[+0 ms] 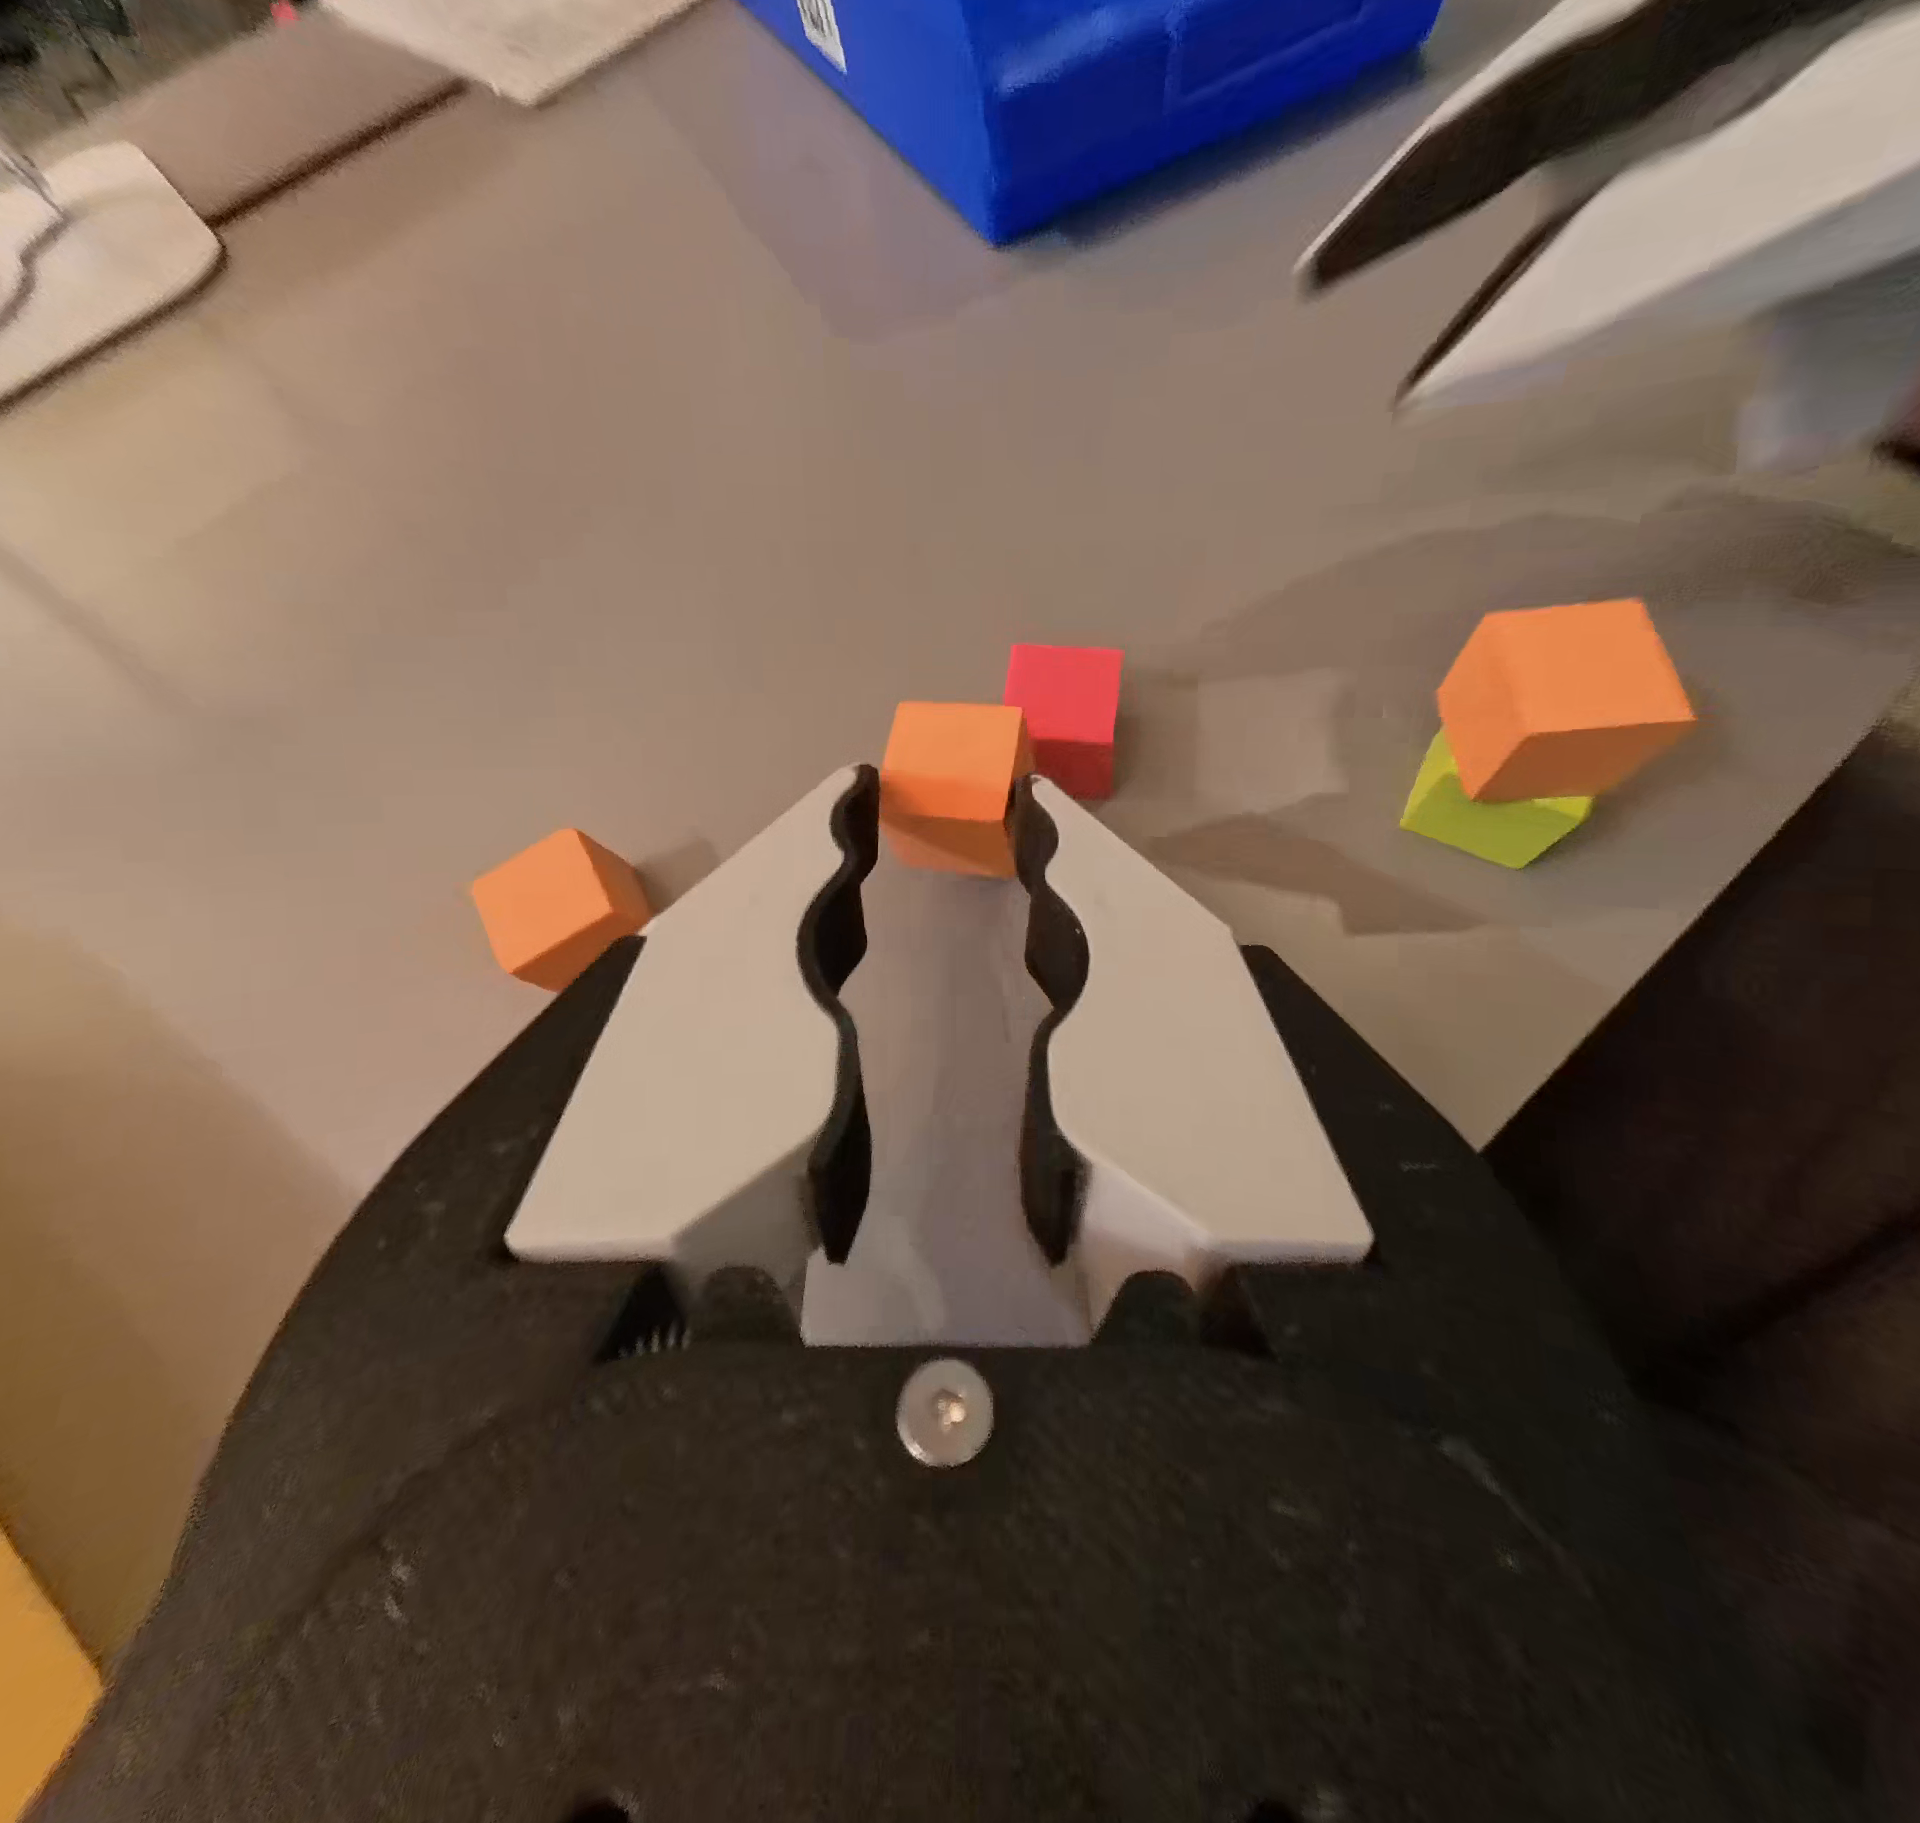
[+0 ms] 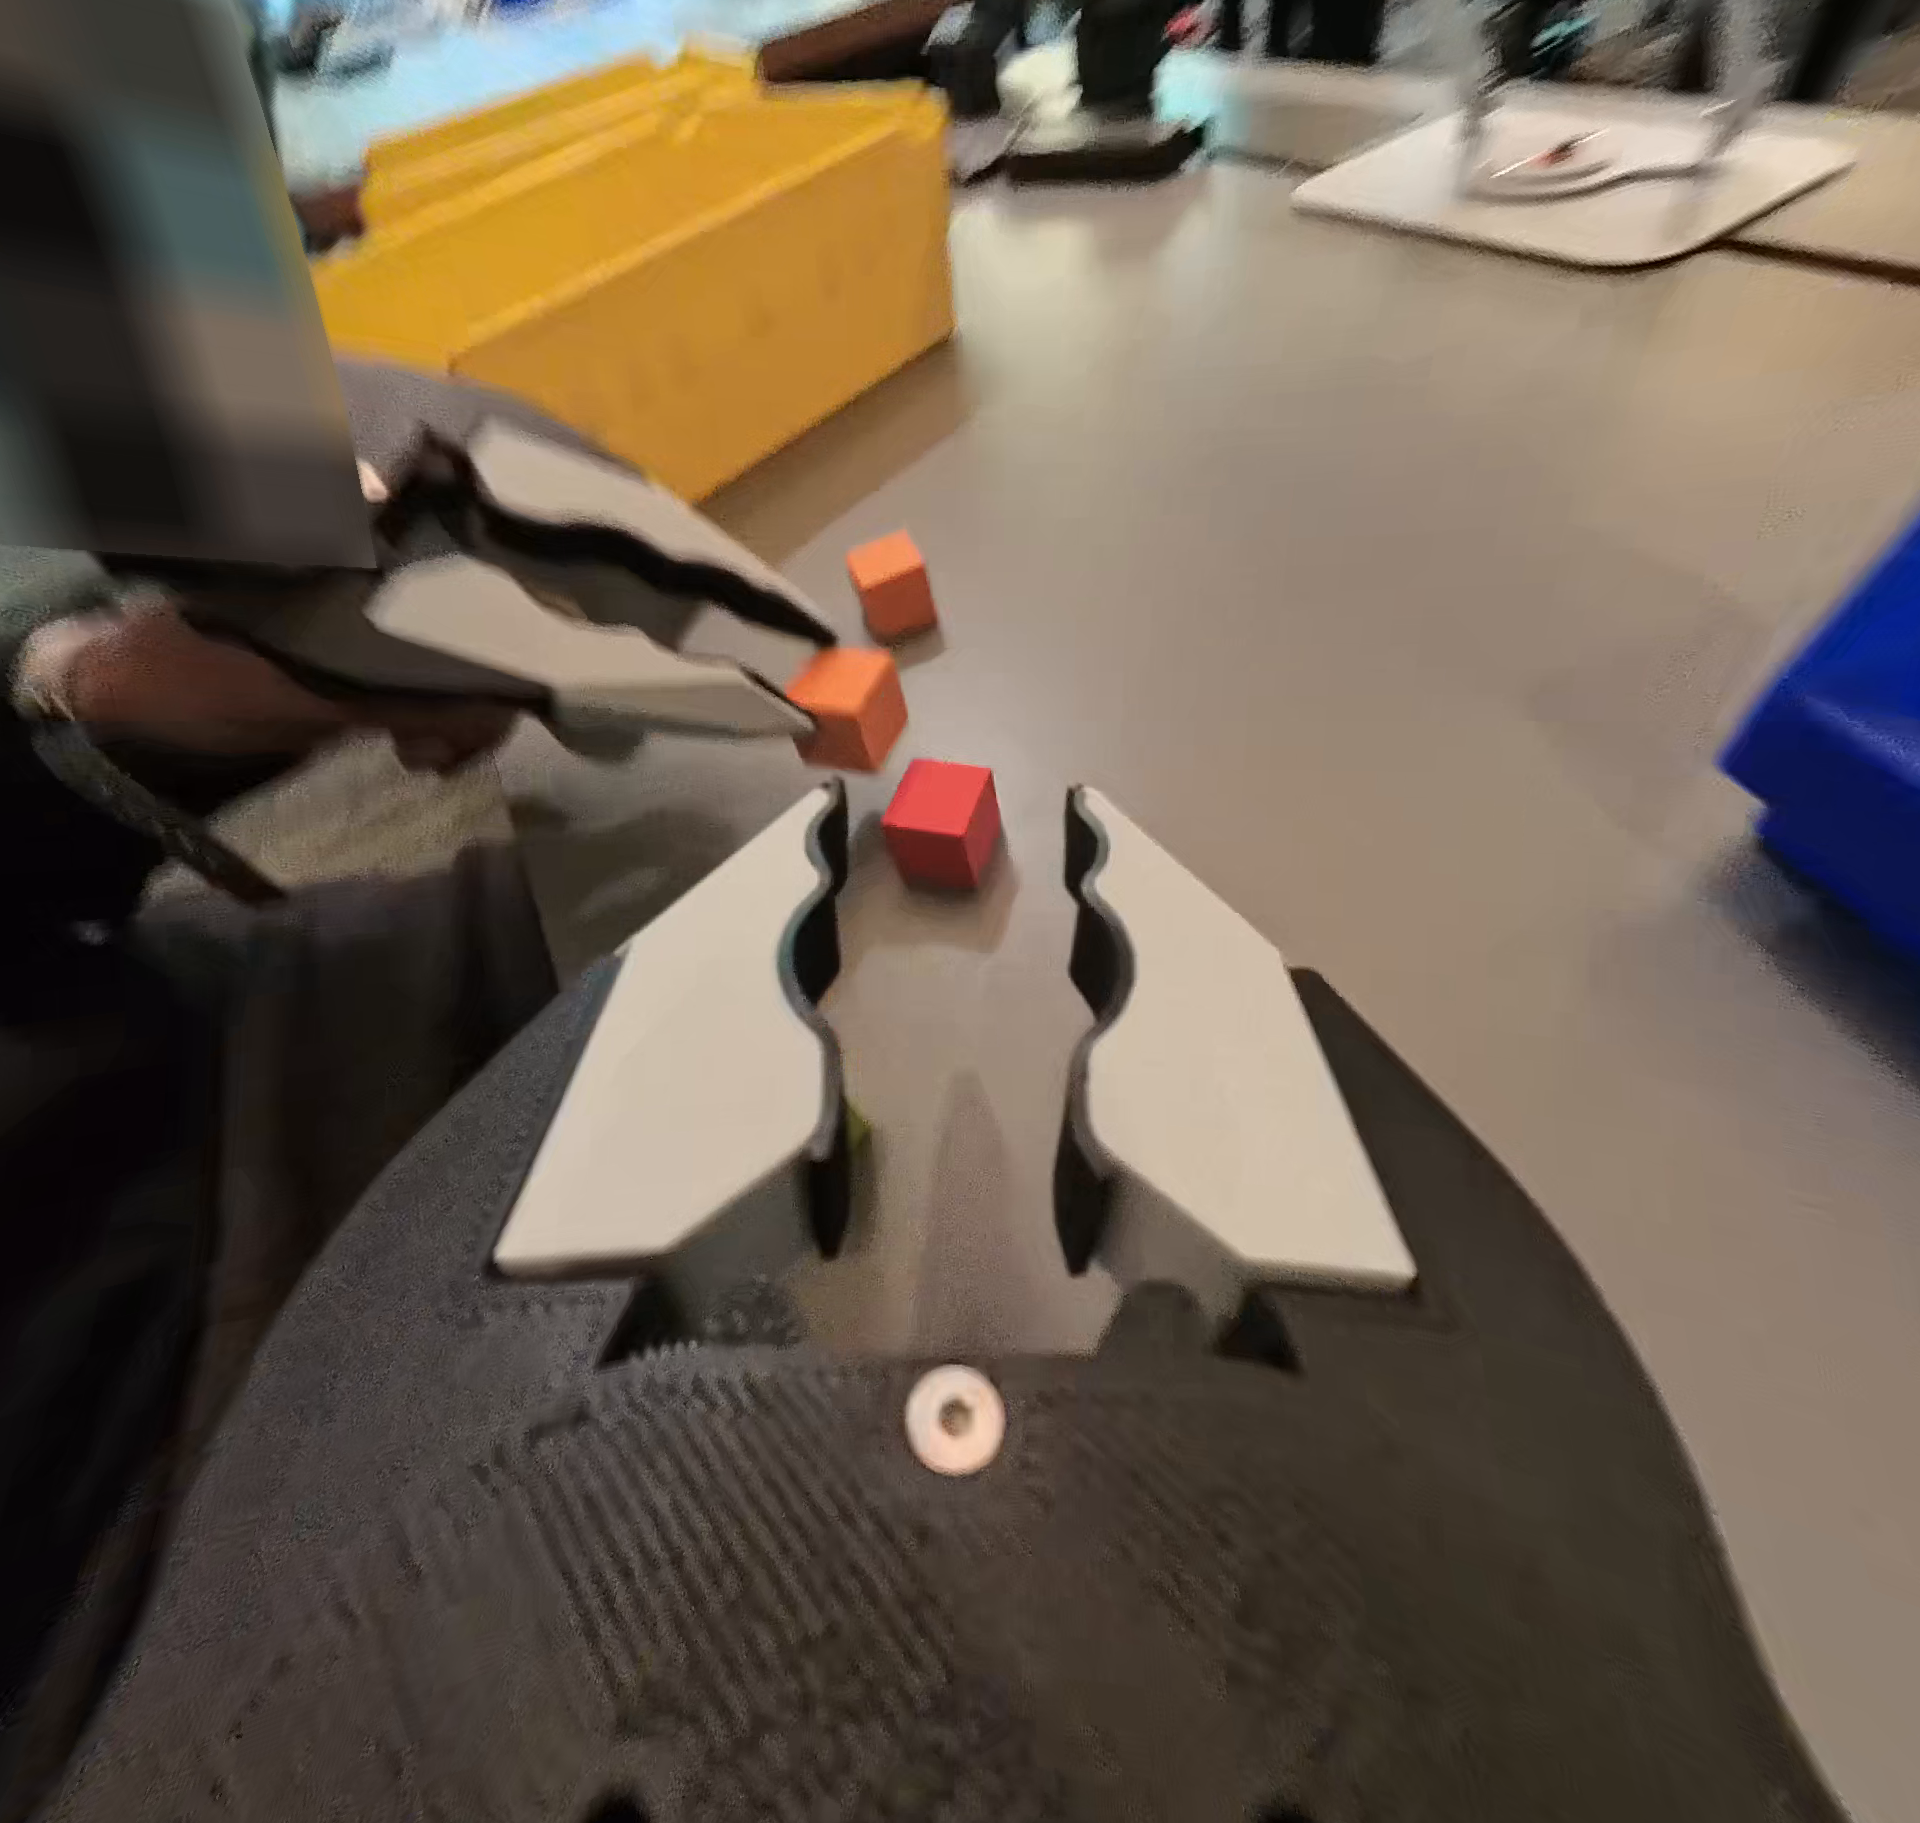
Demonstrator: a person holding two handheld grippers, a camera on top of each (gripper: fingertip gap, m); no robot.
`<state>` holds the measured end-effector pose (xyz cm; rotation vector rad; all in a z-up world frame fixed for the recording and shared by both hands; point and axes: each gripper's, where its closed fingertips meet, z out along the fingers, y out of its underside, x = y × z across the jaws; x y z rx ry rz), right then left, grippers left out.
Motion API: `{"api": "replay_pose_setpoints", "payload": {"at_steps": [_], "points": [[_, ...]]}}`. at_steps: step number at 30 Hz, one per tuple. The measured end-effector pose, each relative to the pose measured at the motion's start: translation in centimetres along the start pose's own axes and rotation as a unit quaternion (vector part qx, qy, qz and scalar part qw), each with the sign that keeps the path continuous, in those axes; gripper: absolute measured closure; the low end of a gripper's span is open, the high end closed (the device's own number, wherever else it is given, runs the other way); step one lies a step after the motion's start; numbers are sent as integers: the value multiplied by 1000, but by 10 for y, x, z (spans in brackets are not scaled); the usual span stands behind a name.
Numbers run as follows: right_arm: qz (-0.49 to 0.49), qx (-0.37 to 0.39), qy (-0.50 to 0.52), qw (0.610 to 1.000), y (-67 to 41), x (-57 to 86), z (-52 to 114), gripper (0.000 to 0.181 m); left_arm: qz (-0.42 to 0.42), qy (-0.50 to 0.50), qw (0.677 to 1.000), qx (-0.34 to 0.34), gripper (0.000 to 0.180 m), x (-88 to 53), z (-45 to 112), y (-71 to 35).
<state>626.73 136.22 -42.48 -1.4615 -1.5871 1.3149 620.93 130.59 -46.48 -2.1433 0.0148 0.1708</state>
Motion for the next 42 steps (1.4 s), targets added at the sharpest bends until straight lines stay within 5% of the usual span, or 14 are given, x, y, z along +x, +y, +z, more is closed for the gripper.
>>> {"api": "replay_pose_setpoints", "payload": {"at_steps": [5,10,15,21,36,42], "points": [[-74,-115,-74,988,30,-6,50,128,-4,7,998,63,157,2,-39,-29],[-101,-160,-87,978,43,-9,71,152,-9,84,990,113,157,34,-70,-57],[-65,-94,-10,993,15,13,31,153,-16,182,976,122,157,86,-67,-63],[-54,-14,68,996,-12,2,-44,152,10,179,981,77,158,105,-28,-51],[-33,-34,82,996,22,-30,-65,152,5,122,991,49,136,59,-35,-22],[2,-41,76,996,52,-38,-60,152,18,201,979,24,120,93,-60,21]]}}
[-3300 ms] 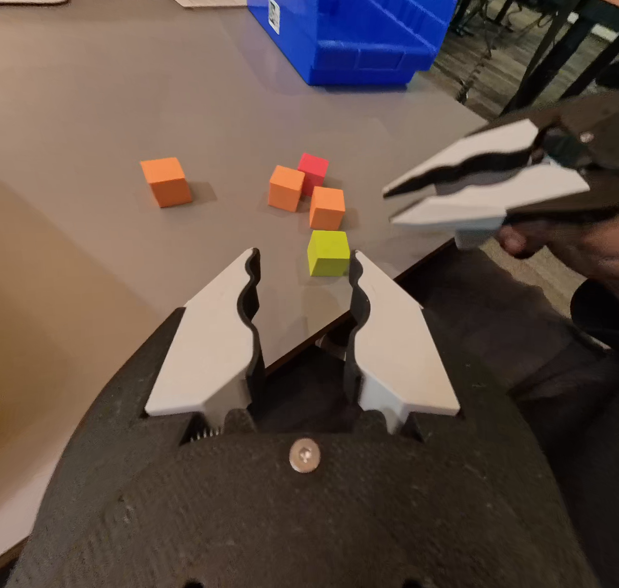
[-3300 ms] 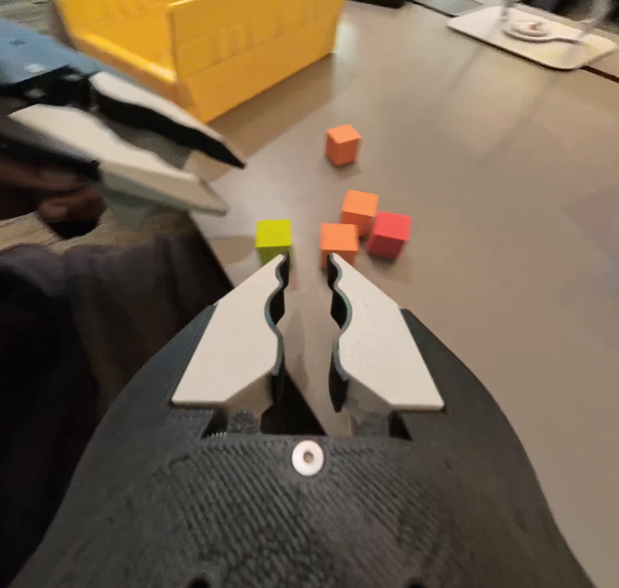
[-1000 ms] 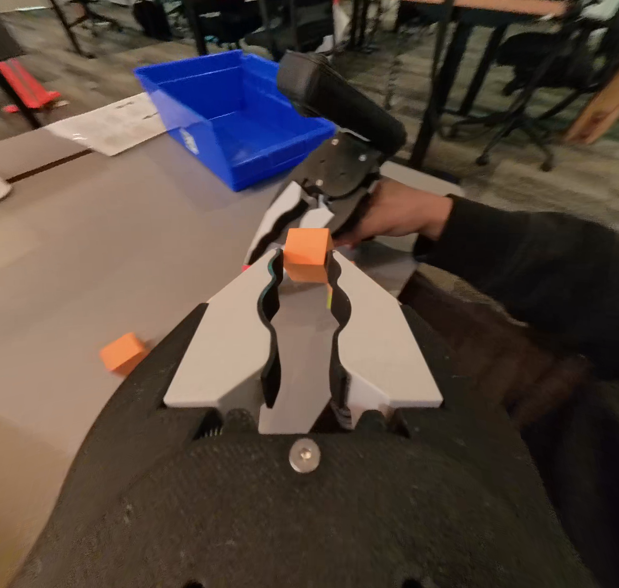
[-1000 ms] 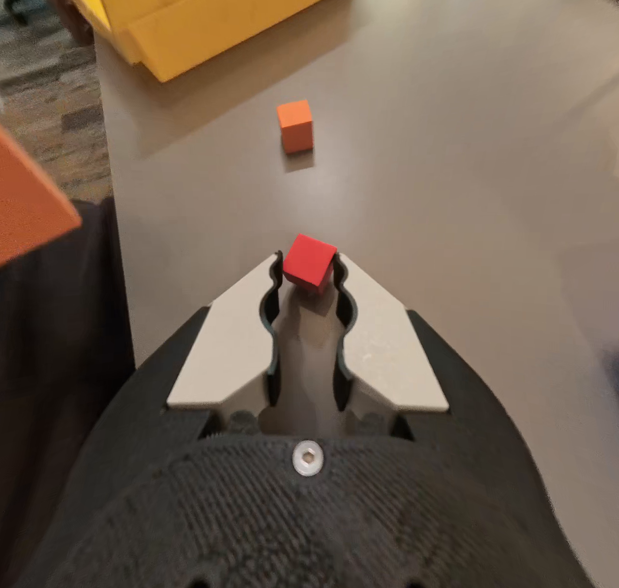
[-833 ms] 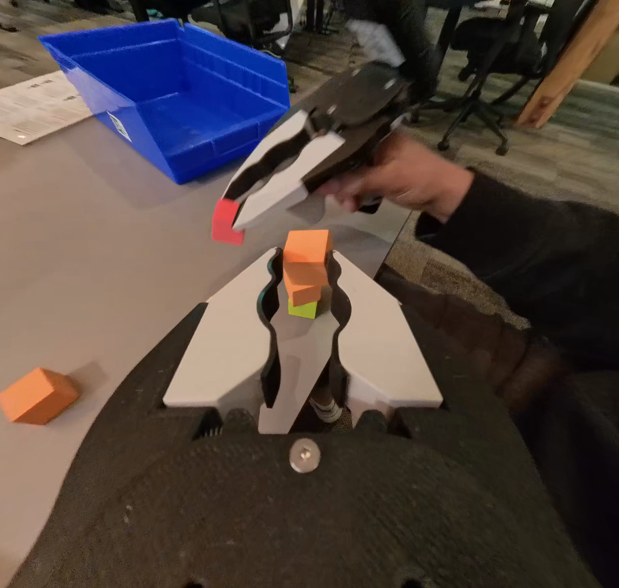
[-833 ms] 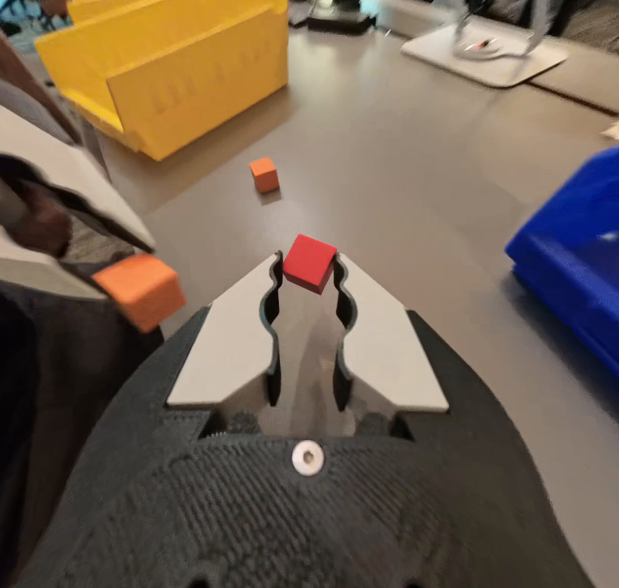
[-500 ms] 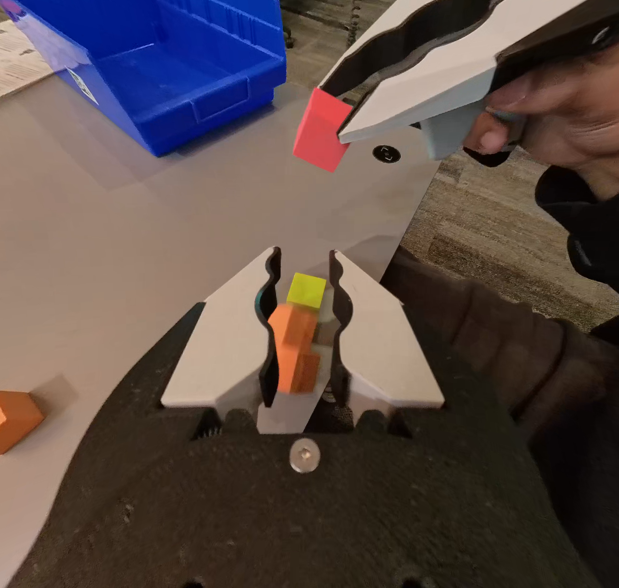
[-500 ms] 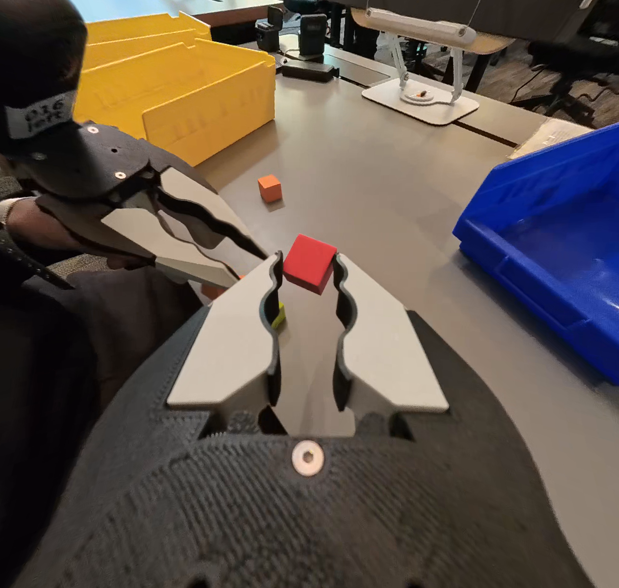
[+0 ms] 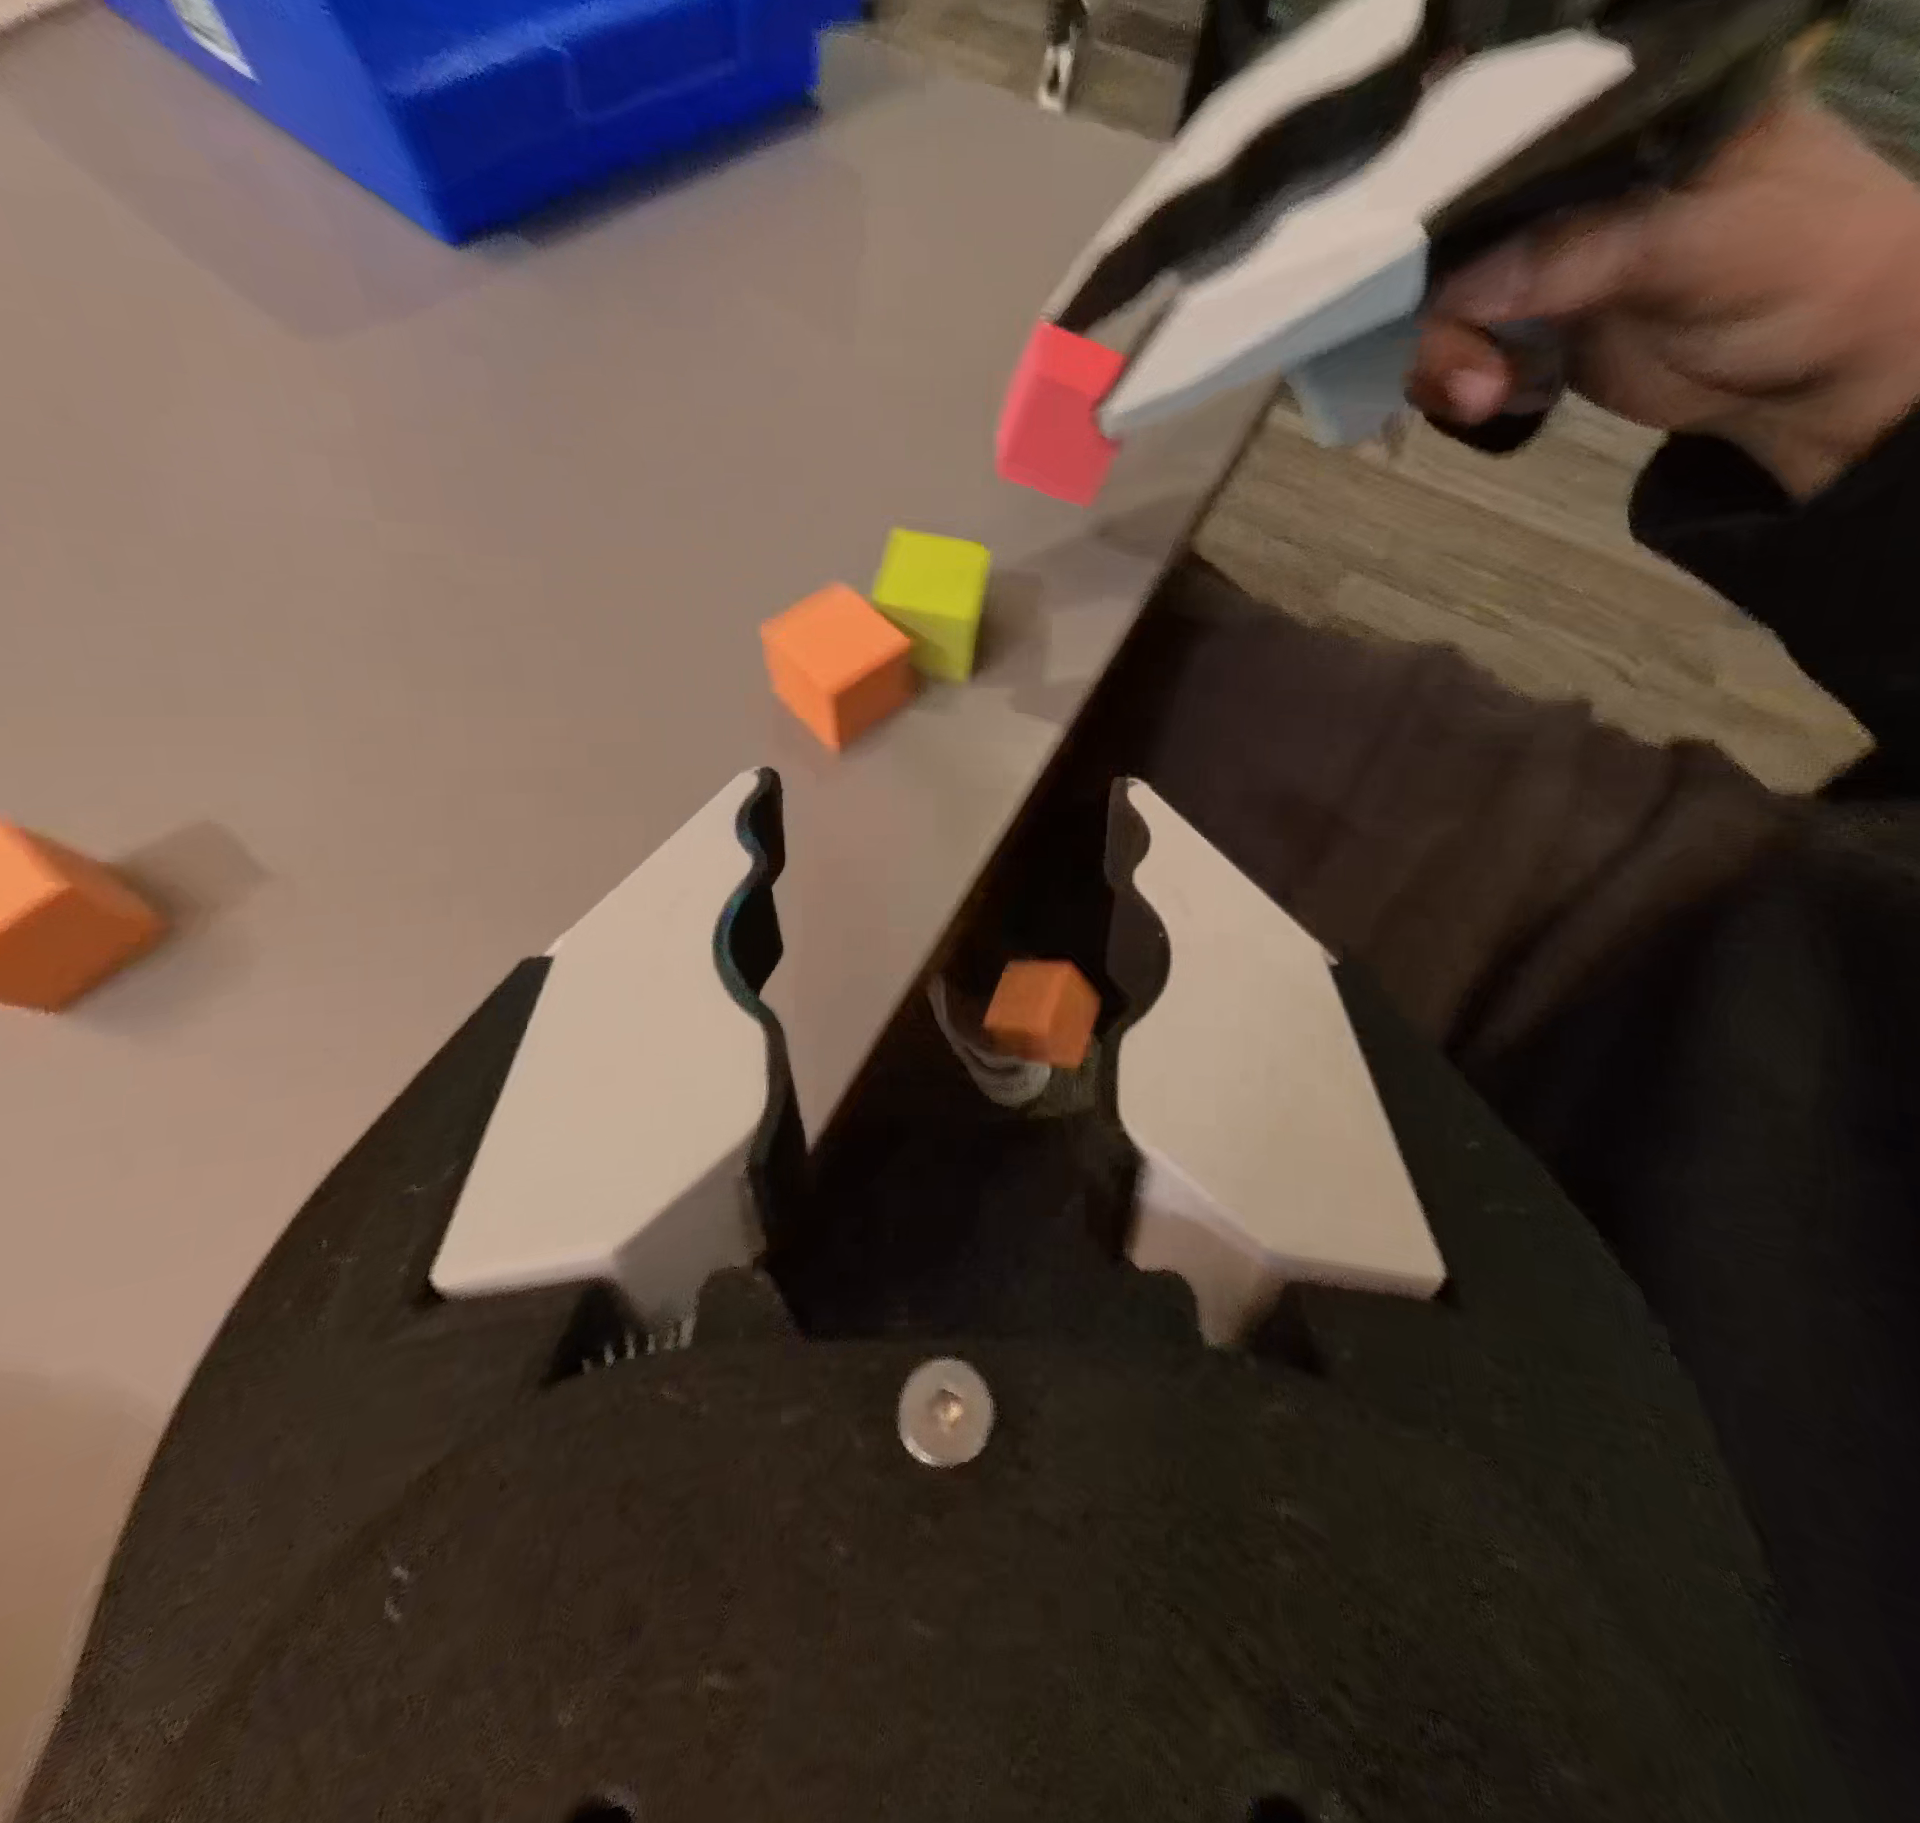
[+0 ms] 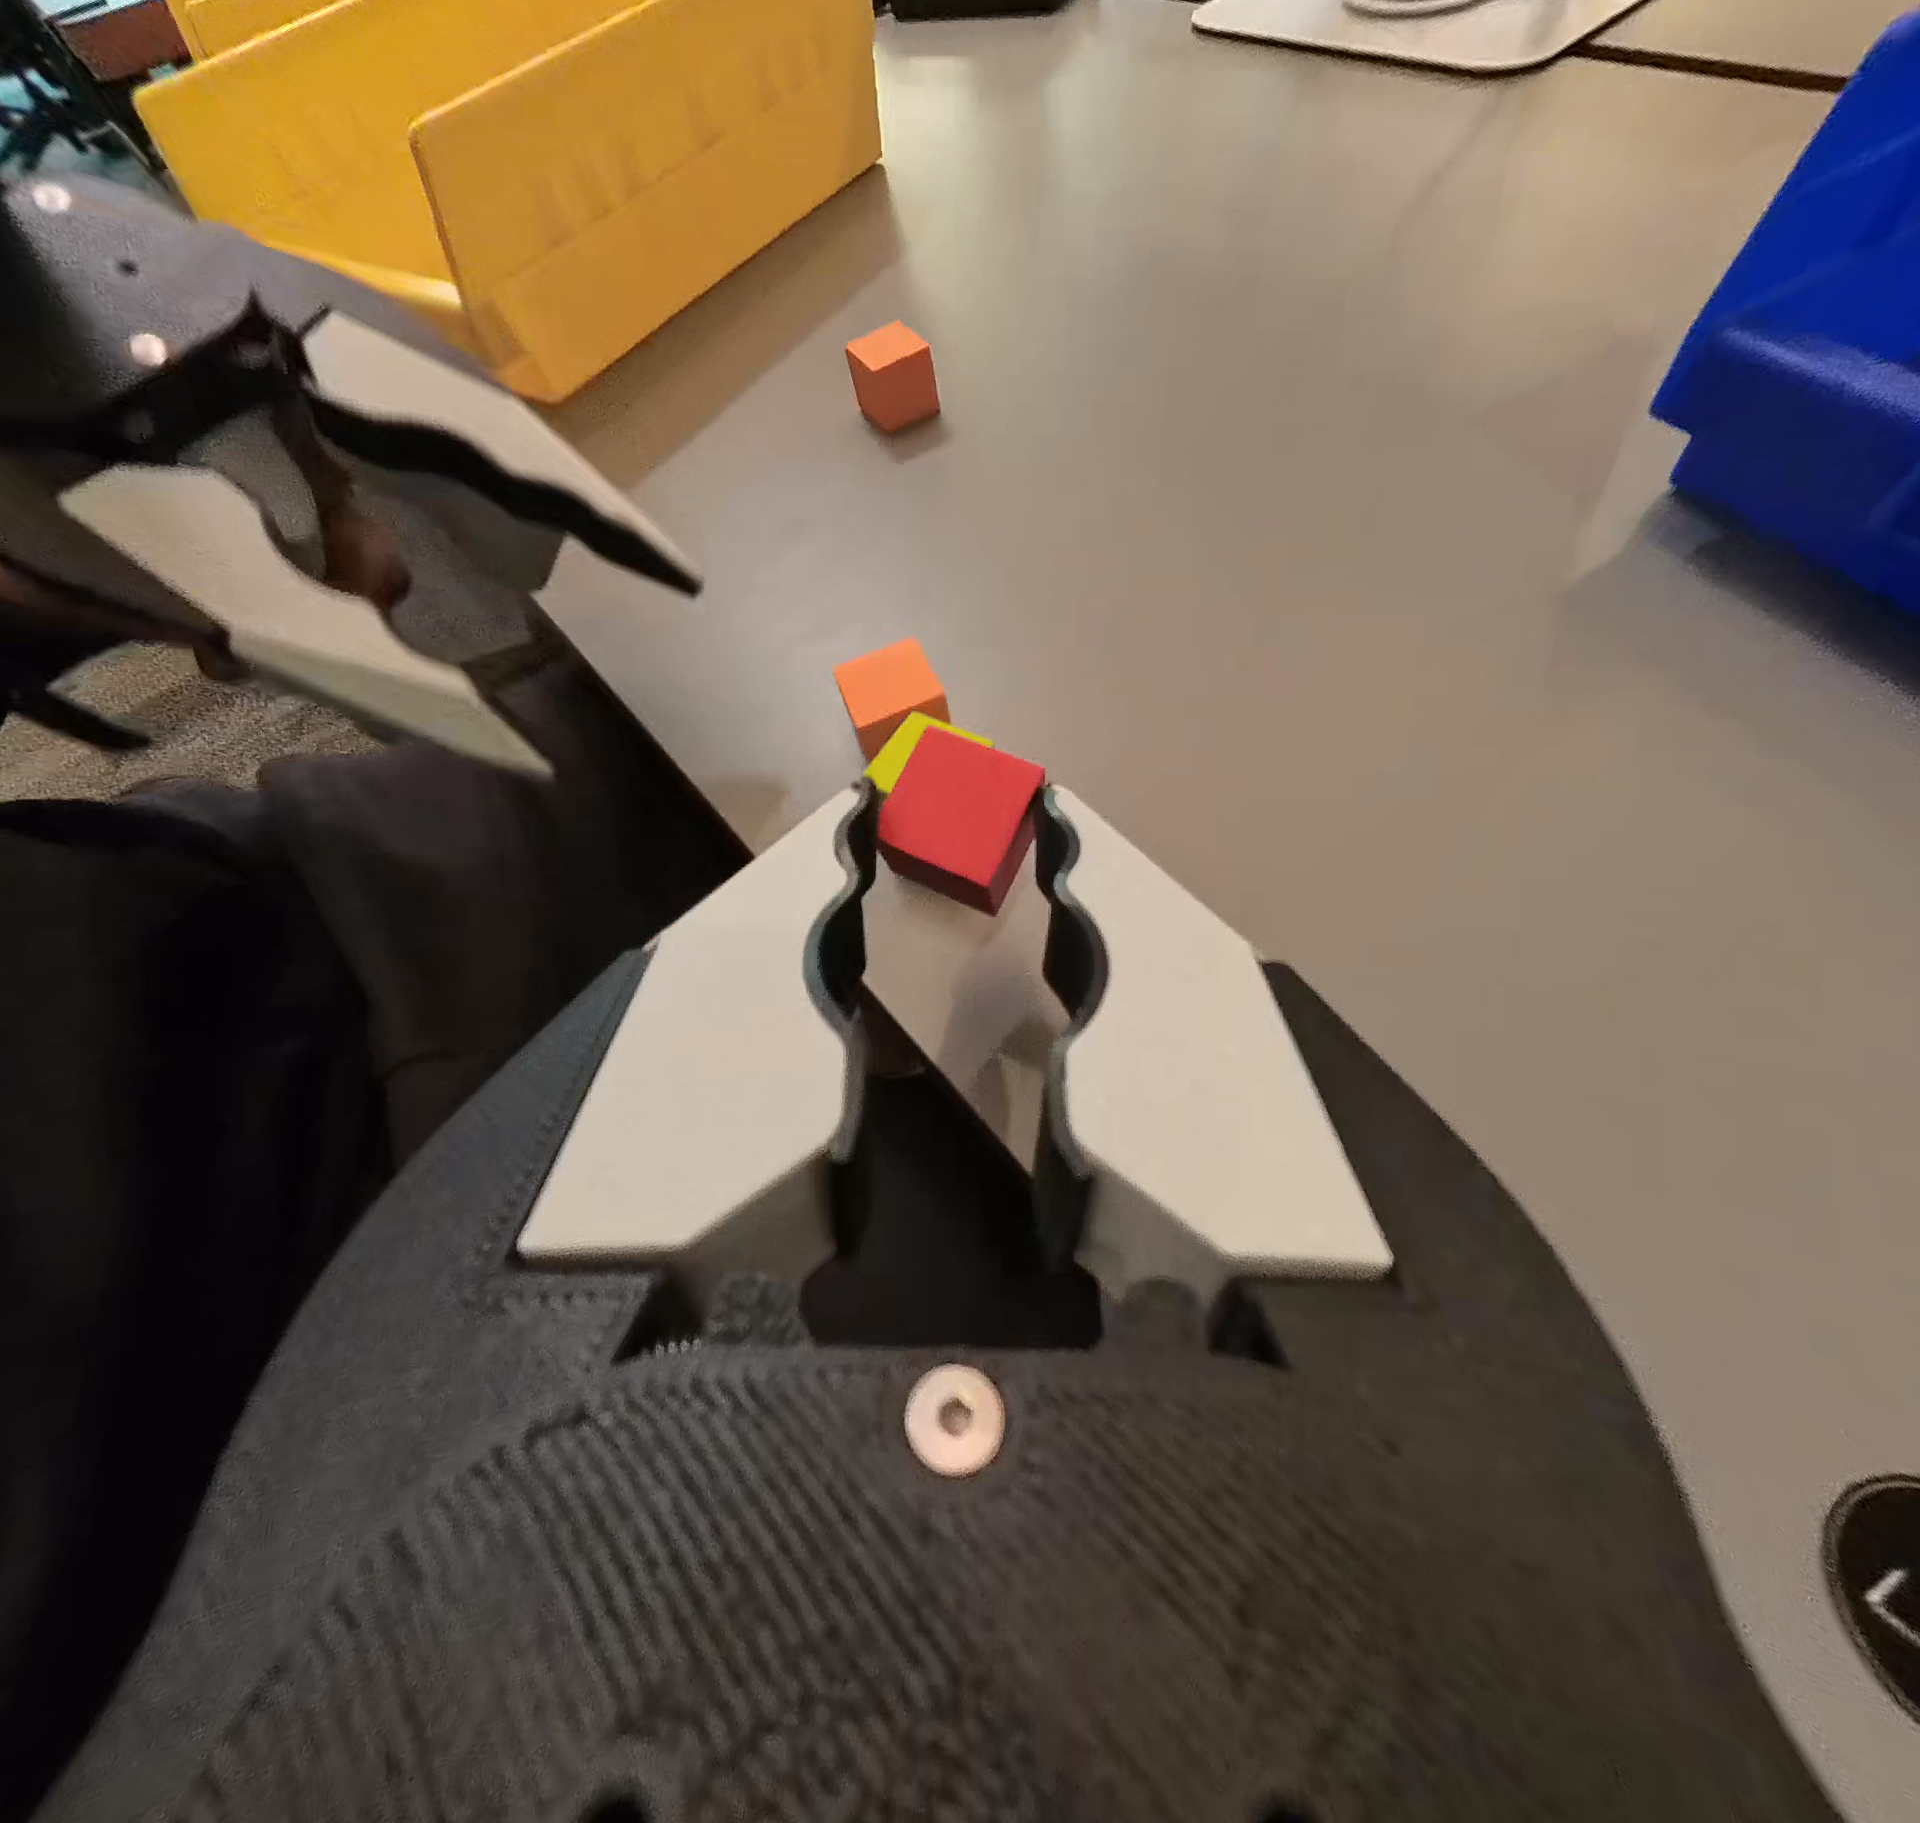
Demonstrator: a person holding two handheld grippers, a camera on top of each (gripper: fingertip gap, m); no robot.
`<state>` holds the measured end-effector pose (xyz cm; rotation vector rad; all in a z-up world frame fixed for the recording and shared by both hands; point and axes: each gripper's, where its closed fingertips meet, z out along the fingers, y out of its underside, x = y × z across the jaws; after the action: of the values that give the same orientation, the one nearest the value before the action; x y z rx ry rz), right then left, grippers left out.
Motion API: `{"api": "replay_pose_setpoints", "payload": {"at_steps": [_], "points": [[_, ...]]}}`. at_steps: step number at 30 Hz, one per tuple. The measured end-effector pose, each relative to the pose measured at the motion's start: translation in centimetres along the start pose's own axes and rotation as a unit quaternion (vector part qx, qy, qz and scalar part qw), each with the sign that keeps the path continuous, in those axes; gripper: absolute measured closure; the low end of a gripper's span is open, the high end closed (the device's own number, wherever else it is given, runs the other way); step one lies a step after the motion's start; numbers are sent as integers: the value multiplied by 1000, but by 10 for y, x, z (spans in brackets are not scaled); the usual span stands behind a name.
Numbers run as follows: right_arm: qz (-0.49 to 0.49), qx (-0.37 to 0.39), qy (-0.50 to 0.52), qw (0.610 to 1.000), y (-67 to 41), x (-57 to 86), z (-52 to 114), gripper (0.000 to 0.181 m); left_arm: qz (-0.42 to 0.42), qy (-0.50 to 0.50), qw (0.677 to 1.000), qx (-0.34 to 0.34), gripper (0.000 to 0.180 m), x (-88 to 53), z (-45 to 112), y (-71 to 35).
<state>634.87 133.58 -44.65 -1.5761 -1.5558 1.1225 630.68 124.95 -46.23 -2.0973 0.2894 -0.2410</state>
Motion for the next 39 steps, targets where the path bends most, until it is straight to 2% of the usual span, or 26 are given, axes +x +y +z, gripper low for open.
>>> {"api": "replay_pose_setpoints", "payload": {"at_steps": [3,5,12,16,19,26,30,35,39], "points": [[10,0,3,1000,4,1,2,152,59,-44,996,-45,125,1,12,21],[6,-8,18,1000,5,6,3,152,68,-67,995,-39,130,-4,14,17],[31,-27,55,998,18,32,16,151,3,-60,998,-3,133,-13,7,5],[53,-29,52,997,24,36,23,135,-17,-73,997,4,134,-17,2,5],[59,-6,62,996,18,38,14,133,-32,-102,994,18,135,-21,-8,1],[65,78,53,993,3,25,-31,134,-105,-187,972,99,135,-21,-51,0],[39,102,62,992,10,3,-50,133,-123,-213,963,109,135,3,-73,16],[5,81,76,994,44,-43,-64,134,-148,-225,953,142,135,51,-95,41],[-39,33,85,995,88,-92,-80,134,-189,-212,946,156,135,101,-109,67]]}}
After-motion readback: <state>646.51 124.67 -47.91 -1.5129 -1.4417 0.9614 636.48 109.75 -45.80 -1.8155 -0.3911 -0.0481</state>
